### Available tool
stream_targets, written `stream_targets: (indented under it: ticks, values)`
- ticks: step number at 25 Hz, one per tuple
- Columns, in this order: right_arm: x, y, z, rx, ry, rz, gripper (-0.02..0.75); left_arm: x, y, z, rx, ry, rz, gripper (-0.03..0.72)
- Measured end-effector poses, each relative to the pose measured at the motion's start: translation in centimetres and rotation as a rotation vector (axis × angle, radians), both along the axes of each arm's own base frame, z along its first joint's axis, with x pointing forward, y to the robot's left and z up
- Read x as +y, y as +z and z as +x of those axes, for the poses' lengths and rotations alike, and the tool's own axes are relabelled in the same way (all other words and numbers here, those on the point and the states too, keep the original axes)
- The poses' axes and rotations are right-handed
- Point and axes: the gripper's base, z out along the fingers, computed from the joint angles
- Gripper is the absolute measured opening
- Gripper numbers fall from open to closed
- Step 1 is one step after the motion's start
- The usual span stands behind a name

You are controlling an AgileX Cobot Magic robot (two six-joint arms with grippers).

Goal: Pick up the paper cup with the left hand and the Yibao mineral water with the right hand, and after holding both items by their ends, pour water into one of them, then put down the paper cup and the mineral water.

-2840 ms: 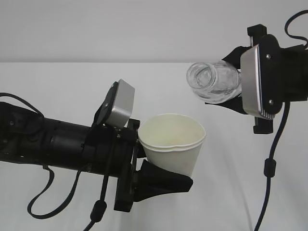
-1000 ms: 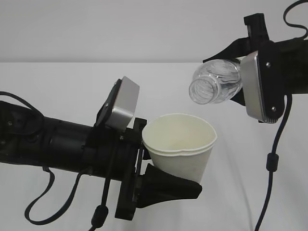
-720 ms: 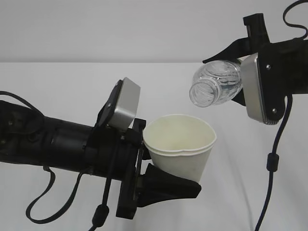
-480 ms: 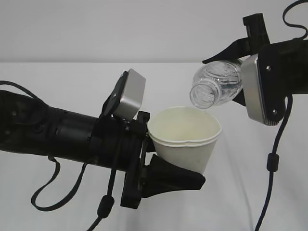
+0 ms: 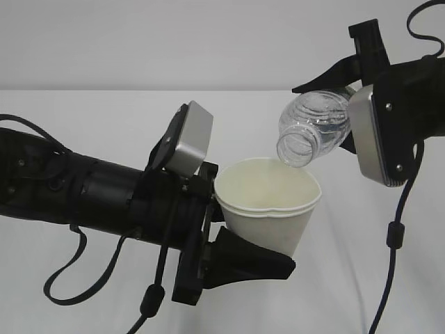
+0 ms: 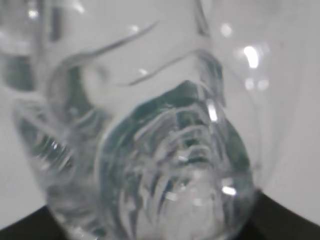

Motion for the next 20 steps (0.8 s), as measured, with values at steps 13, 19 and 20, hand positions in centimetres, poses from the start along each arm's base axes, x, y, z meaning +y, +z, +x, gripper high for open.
stream_targets:
  ticks: [13,19,20]
  values:
    - [-0.02,0.00,0.01,-0.033,0.020,-0.032,0.417,0.01,-0.02,0.00,0.001,0.000,0.003,0.449]
    - [-0.01,0.11,0.06,-0.046,0.026,-0.041,0.417,0.01,-0.03,-0.04,0.008,-0.002,0.004,0.448]
    - [0.00,0.16,0.08,-0.049,0.027,-0.042,0.417,0.01,-0.04,-0.04,0.012,-0.002,0.005,0.448]
